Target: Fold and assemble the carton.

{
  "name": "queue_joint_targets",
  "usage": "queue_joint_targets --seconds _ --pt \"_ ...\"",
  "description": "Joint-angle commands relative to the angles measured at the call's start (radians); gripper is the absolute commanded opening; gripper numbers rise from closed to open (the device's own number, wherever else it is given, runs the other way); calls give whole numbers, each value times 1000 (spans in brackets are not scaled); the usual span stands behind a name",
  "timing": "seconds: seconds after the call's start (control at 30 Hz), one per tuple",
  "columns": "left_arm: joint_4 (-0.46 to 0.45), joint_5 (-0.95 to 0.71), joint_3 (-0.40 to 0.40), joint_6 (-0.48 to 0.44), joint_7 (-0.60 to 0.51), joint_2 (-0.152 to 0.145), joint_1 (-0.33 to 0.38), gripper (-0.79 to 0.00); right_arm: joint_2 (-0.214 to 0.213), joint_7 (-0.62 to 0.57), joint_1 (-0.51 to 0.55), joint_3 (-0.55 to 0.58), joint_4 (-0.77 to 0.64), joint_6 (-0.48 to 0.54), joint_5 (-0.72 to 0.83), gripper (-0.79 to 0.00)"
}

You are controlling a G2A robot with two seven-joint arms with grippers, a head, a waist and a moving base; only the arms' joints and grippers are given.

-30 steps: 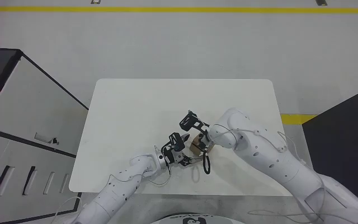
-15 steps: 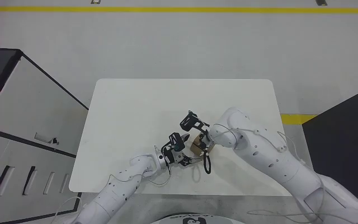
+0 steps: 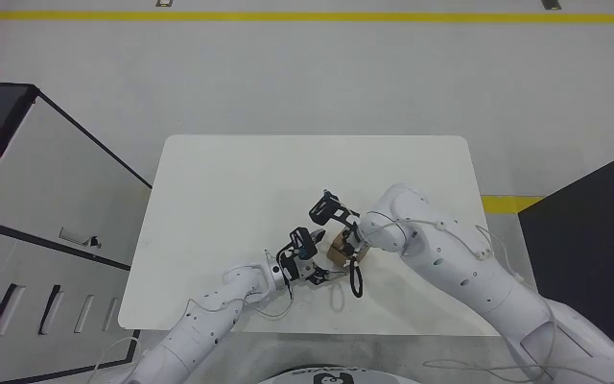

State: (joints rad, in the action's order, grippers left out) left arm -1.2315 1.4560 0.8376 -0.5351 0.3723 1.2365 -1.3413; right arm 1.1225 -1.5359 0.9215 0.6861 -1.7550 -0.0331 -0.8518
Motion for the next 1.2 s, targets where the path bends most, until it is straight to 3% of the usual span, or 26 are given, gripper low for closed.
queue_joint_targets --seconds 0.0,0.33,1.0,1.17 --pt "0 0 0 0 0 0 0 0 0 0 0 1 1 0 3 -622" --pt "0 0 0 0 0 0 0 0 2 7 9 2 -11 -18 -16 -674" --pt "0 0 0 0 0 0 0 0 9 0 20 9 -31 -30 -48 -662" --pt "0 0 0 0 0 0 0 0 10 0 21 8 -29 -29 -55 -690"
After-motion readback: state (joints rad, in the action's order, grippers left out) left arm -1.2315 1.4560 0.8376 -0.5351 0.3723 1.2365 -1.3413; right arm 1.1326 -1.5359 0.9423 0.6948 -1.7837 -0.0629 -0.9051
